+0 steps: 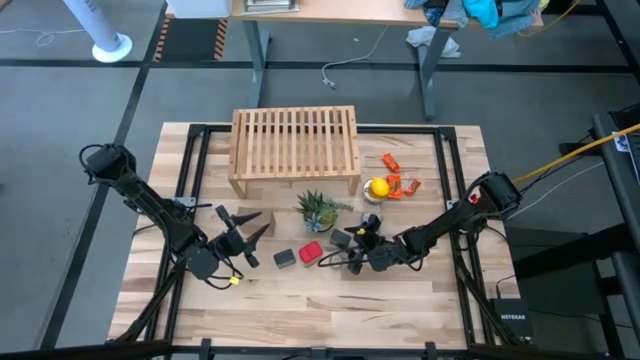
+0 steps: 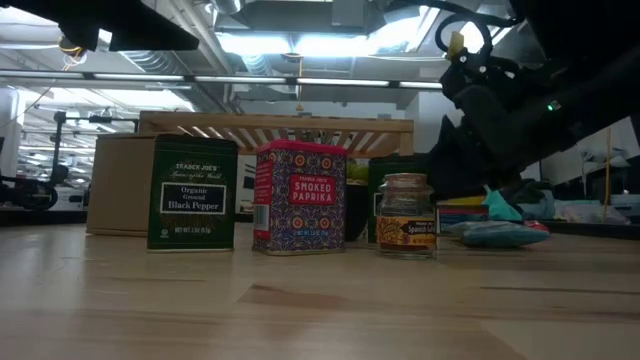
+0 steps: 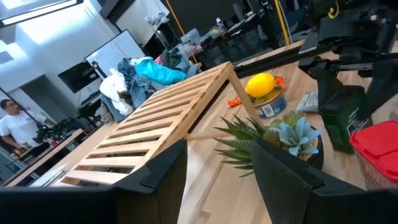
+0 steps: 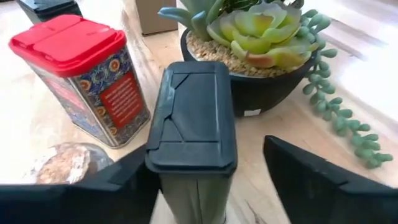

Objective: Shelf spices
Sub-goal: Put the right green seasoning can on the shelf

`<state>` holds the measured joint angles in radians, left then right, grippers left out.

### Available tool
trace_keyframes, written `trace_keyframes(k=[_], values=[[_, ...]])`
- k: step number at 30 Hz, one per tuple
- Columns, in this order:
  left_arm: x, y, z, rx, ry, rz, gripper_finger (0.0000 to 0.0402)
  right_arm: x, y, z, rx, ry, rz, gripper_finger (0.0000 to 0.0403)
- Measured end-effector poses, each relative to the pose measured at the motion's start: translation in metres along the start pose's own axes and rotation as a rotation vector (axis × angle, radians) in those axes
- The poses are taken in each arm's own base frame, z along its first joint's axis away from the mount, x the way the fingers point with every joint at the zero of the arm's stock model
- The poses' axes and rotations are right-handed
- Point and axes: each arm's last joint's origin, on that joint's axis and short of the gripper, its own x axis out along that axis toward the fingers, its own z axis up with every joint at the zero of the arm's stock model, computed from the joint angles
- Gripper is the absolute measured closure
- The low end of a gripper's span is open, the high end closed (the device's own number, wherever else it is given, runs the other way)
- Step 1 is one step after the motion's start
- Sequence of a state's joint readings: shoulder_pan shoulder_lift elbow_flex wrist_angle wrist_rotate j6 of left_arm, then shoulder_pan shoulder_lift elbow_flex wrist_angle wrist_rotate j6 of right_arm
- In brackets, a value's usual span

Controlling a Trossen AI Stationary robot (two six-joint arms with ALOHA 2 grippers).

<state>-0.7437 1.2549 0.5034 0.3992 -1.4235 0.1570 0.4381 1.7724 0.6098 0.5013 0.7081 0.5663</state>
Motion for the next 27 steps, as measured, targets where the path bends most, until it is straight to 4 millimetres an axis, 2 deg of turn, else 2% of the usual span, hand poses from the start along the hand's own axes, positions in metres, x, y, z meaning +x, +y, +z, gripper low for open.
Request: trace_keyframes(k=[7, 9, 18, 27], values=[[0.0, 0.0, 0.0, -0.001, 0.0, 0.0, 0.023, 0.0, 0.0, 0.0, -0.026, -0.004, -0.008, 0.0261], [0.0, 0.0, 0.0, 0.0, 0.0, 0.0, 0.023, 0.0, 0.0, 0.0, -0.026, -0.005, -0.009, 0.0284], [0.0, 0.0, 0.0, -0.015, 0.0, 0.0, 0.023, -0.005, 0.002, 0.011, -0.053, -0.049, 0.018, 0.0284], [0.0, 0.0, 0.0, -0.024, 0.0, 0.0, 0.023, -0.03, 0.001, 0.049, -0.108, -0.155, 0.065, 0.0284]])
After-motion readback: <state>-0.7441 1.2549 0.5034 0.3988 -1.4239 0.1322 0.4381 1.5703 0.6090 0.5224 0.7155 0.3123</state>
